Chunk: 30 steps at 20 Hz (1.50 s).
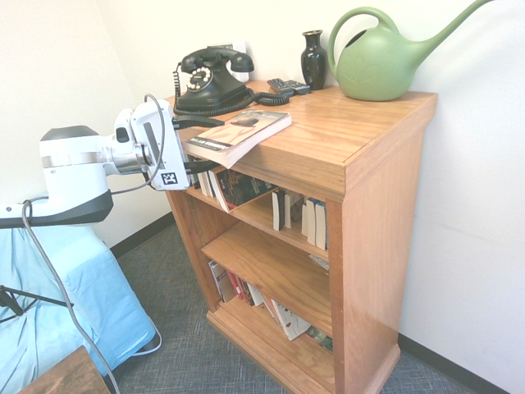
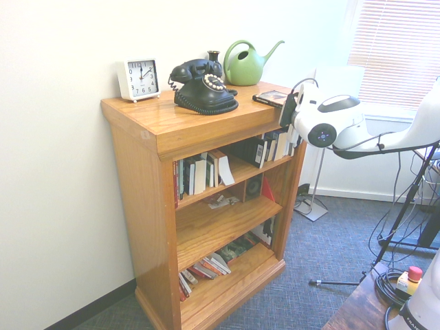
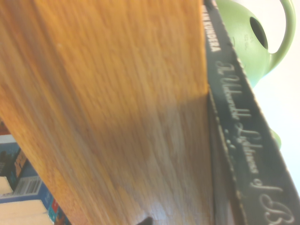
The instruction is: Organize the shelf
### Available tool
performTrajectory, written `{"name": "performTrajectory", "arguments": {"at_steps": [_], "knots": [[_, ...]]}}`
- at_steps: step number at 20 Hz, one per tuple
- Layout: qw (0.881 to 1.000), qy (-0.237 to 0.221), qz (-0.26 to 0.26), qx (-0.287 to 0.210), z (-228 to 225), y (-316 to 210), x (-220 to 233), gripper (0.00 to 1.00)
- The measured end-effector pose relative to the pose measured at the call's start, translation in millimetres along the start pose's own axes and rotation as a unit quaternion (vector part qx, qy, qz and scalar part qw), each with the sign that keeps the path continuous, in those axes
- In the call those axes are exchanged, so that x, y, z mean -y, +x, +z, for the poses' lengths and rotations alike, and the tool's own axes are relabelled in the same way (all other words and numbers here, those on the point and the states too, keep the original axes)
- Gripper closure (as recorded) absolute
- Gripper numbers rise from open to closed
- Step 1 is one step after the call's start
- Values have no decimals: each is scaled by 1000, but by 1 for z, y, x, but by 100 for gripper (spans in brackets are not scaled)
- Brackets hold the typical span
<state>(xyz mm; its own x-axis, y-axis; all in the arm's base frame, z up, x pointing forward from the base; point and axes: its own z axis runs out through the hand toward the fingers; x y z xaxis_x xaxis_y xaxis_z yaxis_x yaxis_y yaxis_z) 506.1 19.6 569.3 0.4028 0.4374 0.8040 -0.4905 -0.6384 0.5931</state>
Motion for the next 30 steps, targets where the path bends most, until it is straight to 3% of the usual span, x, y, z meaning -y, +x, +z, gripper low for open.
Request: {"name": "performTrajectory", "arguments": {"at_steps": [22, 30], "knots": [[1000, -4, 6, -4, 21, 22, -1, 100], [993, 30, 110, 32, -26, 26, -38, 100]]}}
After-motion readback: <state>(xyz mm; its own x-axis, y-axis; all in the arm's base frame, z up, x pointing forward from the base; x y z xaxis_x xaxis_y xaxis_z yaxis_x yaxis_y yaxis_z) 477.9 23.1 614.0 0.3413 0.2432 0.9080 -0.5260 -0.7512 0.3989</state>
